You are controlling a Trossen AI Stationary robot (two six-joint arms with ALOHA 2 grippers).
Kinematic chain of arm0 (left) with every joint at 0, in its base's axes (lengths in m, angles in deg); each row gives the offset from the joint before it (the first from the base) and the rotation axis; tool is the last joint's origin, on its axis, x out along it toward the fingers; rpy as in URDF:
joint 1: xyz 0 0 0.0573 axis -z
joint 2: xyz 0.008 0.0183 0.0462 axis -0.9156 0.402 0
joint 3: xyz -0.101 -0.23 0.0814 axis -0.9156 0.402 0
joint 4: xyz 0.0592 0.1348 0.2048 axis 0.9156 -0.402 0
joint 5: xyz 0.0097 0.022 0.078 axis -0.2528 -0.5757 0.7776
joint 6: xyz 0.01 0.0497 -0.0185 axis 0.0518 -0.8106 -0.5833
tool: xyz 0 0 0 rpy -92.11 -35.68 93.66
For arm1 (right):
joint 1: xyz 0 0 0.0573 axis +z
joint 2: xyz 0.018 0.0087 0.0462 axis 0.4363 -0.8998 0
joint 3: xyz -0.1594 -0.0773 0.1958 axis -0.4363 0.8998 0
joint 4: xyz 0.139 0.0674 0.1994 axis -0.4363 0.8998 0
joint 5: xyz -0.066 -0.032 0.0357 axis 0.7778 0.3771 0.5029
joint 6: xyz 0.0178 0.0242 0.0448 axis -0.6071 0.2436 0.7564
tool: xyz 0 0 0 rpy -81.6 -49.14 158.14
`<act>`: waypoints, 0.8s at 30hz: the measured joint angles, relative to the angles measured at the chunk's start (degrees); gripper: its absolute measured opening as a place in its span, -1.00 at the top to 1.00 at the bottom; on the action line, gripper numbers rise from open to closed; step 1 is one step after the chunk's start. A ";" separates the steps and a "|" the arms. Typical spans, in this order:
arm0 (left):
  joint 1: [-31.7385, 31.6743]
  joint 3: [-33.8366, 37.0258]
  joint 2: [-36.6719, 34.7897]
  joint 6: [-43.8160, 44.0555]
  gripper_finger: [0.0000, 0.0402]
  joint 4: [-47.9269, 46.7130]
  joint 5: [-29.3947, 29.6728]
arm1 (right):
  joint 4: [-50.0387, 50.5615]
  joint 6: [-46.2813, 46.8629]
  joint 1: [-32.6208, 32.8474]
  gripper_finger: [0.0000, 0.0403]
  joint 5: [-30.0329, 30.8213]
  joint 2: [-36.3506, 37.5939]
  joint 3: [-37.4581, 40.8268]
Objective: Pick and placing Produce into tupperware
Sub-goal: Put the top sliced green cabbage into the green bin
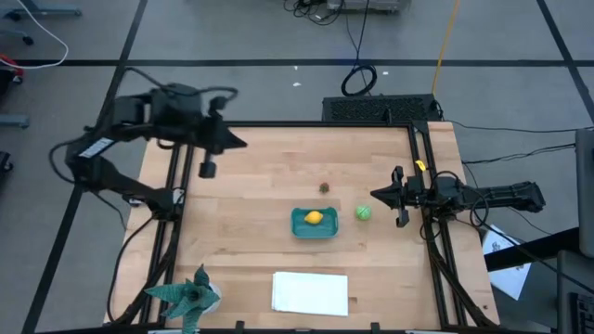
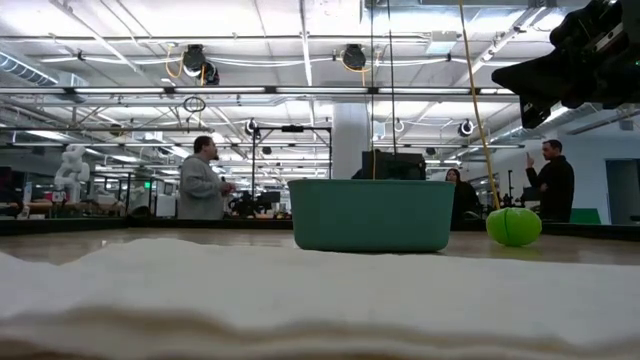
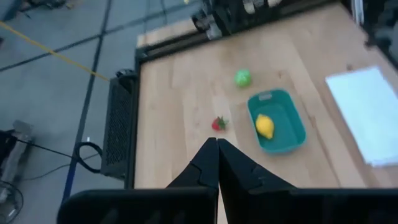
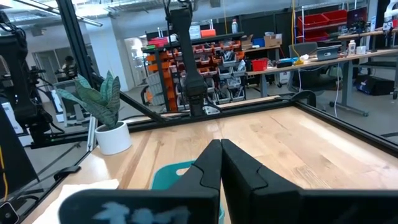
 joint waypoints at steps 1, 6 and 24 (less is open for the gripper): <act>-0.56 0.94 -1.35 0.77 1.00 0.68 -0.11 | 0.02 0.00 0.00 1.00 0.00 0.00 -0.01; -2.28 8.65 -8.64 5.02 1.00 6.38 -0.63 | 0.00 0.00 -0.02 1.00 0.01 0.02 -0.01; 3.72 52.52 -24.75 16.39 1.00 52.06 -2.48 | 0.02 -0.22 0.00 1.00 0.02 0.02 0.00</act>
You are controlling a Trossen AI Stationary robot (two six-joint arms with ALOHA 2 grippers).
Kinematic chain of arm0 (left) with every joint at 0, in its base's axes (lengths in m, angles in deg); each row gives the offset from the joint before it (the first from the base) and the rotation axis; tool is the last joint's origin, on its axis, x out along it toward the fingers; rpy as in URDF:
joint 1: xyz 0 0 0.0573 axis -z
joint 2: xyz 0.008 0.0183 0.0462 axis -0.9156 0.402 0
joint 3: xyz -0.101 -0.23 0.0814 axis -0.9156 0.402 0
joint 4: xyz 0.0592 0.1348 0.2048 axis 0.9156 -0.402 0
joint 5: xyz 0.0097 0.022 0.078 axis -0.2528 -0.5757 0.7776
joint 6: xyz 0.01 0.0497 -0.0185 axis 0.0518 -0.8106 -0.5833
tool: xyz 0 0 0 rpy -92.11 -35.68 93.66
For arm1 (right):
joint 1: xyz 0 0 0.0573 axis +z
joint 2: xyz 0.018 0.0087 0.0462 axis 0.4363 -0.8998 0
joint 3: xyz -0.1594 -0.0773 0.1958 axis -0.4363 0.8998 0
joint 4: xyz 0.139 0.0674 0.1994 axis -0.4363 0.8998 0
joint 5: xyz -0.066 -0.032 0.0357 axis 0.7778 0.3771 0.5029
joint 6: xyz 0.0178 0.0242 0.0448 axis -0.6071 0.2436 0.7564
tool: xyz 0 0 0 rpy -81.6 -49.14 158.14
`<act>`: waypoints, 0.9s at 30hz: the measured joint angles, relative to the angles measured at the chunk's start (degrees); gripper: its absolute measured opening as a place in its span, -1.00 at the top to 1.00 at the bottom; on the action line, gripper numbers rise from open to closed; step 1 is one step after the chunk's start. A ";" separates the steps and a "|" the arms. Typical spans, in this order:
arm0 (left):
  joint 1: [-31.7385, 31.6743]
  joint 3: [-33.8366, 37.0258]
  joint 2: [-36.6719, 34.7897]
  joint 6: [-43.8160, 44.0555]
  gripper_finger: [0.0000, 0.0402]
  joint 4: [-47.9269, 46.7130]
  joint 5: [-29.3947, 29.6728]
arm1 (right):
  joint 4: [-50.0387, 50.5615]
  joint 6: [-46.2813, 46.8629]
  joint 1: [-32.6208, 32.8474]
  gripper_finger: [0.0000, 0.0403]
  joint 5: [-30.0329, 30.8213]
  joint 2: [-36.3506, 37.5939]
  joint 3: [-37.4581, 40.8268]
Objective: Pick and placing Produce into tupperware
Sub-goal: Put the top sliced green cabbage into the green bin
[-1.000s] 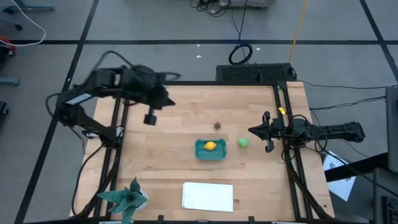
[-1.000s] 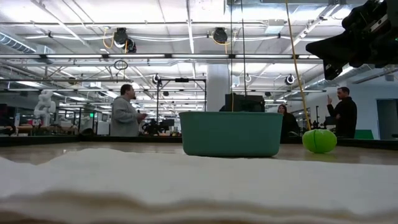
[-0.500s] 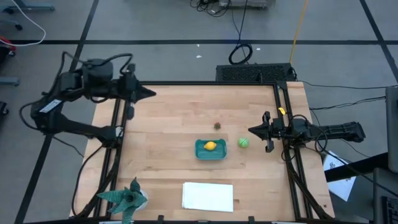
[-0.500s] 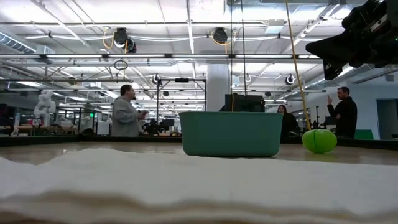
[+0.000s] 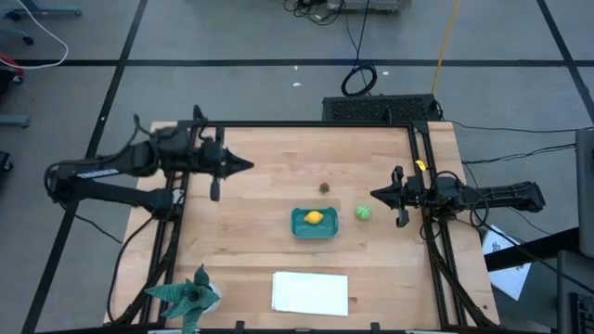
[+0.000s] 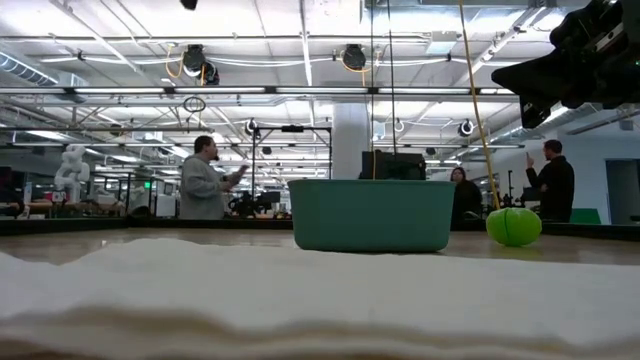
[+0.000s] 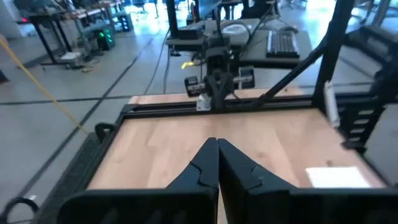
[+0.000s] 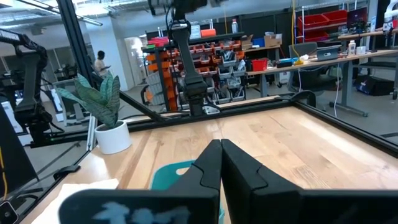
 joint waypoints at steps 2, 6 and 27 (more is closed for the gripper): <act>1.23 4.00 -1.06 -1.43 1.00 4.07 1.52 | 0.06 0.00 0.00 1.00 0.00 -0.02 0.00; 2.84 11.41 -3.68 -1.83 1.00 12.34 3.07 | 0.33 -0.39 -0.01 1.00 -0.09 -0.01 -0.02; 5.28 29.25 -21.77 0.84 1.00 17.20 9.88 | -0.04 -0.59 0.00 1.00 -0.24 -0.02 -0.02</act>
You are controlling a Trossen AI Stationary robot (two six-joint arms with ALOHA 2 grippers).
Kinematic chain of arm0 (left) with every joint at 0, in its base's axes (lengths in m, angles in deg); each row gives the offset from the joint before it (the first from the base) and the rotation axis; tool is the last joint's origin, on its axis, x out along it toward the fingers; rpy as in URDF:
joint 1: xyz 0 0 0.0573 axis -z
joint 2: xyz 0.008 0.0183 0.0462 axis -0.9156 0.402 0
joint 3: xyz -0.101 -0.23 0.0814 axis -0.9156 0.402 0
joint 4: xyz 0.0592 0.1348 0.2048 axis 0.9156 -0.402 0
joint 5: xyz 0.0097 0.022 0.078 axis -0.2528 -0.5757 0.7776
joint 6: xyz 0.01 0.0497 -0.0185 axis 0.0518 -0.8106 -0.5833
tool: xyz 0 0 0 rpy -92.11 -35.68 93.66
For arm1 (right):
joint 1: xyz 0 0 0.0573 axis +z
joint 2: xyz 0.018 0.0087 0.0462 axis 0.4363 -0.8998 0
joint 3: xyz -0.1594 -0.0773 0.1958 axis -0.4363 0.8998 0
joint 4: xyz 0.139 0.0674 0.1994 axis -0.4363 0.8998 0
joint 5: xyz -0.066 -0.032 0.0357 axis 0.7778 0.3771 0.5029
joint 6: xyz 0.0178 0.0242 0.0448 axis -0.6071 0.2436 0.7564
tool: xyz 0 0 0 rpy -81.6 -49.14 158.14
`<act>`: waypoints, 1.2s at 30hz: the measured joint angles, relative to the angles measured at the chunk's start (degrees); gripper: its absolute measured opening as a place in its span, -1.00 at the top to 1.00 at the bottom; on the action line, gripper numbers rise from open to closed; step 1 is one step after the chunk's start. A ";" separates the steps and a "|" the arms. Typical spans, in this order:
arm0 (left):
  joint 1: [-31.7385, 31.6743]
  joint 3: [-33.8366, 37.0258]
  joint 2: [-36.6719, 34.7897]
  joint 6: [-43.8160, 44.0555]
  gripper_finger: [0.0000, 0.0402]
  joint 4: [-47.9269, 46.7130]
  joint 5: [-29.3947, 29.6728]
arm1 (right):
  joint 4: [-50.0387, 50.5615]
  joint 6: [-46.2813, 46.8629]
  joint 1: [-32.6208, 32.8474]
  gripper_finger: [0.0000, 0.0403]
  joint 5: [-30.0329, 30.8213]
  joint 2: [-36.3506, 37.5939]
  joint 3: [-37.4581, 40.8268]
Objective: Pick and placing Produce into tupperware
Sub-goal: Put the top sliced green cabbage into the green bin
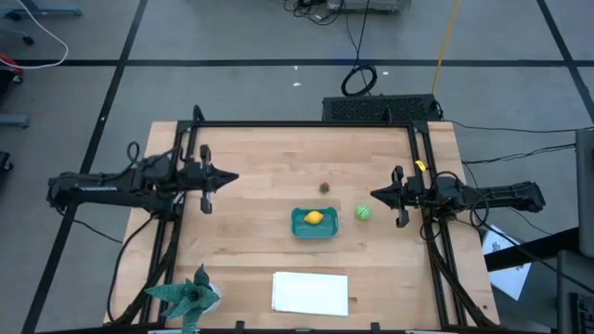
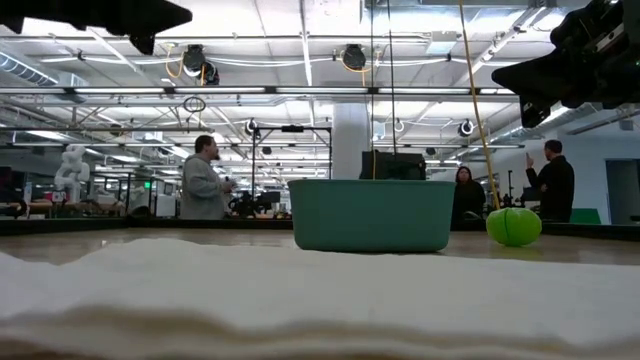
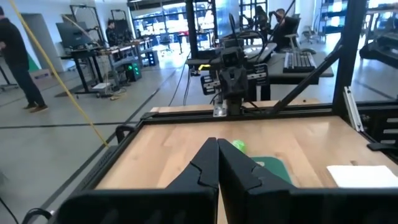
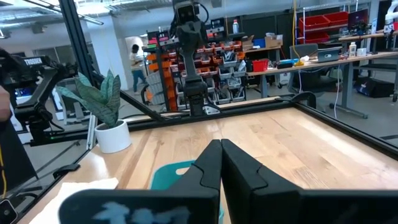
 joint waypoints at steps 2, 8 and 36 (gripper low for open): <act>0.00 1.99 -1.09 0.66 1.00 1.58 0.18 | 0.00 0.04 -0.02 1.00 -0.02 0.00 0.02; 0.00 6.57 -1.67 0.97 1.00 5.71 0.18 | 0.00 -0.04 0.00 1.00 -0.02 0.00 0.02; -0.02 10.91 -1.12 -8.05 0.94 6.84 0.21 | -6.62 -4.79 -0.04 1.00 7.96 -2.63 -2.01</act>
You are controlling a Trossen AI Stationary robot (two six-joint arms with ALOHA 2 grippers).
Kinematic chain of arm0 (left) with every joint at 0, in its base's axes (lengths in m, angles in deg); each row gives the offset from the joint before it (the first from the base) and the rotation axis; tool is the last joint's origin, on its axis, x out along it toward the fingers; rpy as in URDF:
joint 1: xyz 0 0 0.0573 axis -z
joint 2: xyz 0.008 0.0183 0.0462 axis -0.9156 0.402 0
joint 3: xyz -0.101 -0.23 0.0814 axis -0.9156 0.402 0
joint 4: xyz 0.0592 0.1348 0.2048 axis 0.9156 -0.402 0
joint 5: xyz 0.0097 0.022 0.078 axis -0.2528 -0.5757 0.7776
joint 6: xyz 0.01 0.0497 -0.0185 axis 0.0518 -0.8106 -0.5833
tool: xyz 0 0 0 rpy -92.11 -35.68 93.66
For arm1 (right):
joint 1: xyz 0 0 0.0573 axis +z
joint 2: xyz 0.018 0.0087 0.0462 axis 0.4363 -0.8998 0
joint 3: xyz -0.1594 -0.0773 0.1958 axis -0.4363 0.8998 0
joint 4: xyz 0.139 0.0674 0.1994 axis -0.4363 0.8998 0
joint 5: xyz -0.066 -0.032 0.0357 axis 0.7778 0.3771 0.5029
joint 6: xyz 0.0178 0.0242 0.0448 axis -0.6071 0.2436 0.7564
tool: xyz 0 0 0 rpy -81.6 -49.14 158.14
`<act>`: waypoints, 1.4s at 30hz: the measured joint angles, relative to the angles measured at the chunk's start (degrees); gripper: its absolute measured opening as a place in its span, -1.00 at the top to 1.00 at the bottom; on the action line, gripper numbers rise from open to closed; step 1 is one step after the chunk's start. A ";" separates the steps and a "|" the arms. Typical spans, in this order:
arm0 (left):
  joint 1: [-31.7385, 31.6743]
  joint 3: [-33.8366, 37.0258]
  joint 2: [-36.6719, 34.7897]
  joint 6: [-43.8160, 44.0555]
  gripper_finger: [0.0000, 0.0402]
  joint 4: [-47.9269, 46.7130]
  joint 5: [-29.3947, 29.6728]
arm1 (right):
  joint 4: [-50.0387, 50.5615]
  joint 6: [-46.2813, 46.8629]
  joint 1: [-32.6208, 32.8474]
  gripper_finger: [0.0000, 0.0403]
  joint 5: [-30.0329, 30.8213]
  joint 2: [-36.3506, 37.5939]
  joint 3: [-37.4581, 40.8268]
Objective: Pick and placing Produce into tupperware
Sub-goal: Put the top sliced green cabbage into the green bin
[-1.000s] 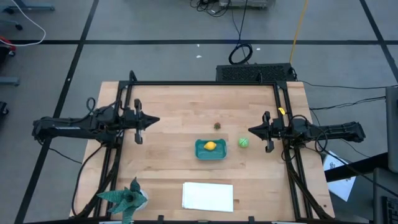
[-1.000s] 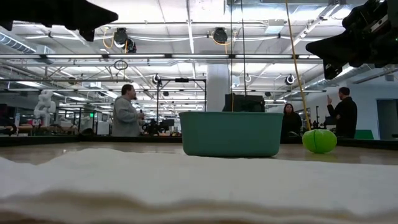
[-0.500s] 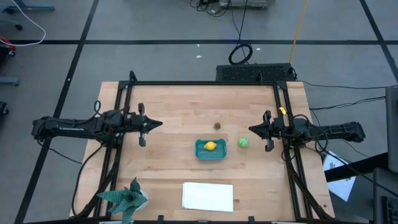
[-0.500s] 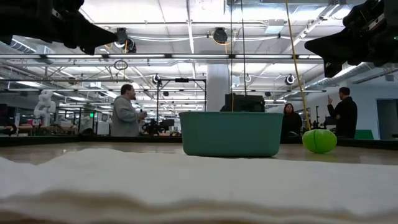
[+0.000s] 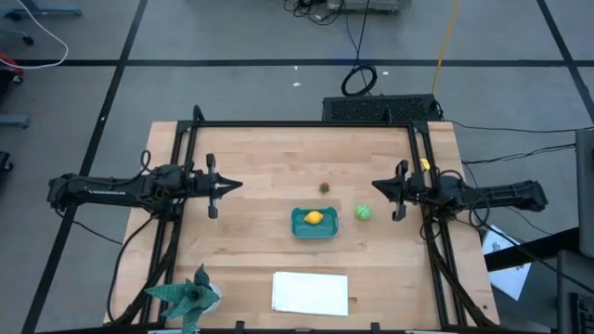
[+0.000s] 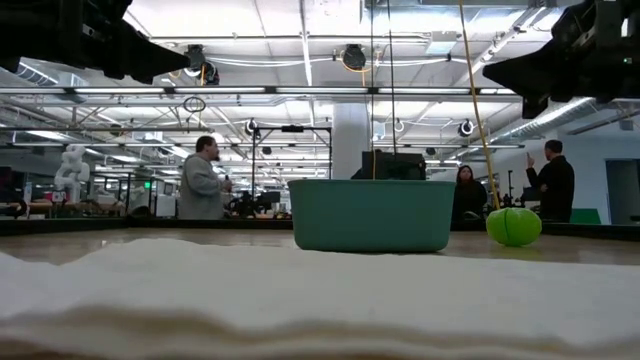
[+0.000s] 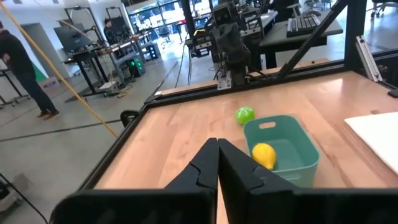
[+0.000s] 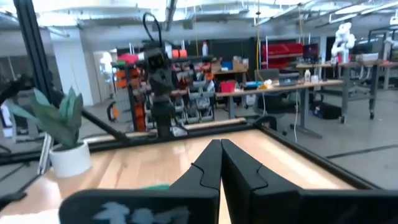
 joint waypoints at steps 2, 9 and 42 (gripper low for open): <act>0.00 0.00 0.00 -0.02 0.90 -0.02 -0.02 | 0.71 -0.26 0.00 1.00 -0.08 -1.23 -1.20; 0.00 0.00 0.00 -0.09 0.88 -0.07 -0.03 | 3.50 -3.65 0.00 1.00 -0.06 -6.97 -9.15; 0.00 0.00 0.00 -2.47 0.84 -0.94 -0.04 | 48.64 11.14 -15.91 1.00 -13.88 -36.53 -49.12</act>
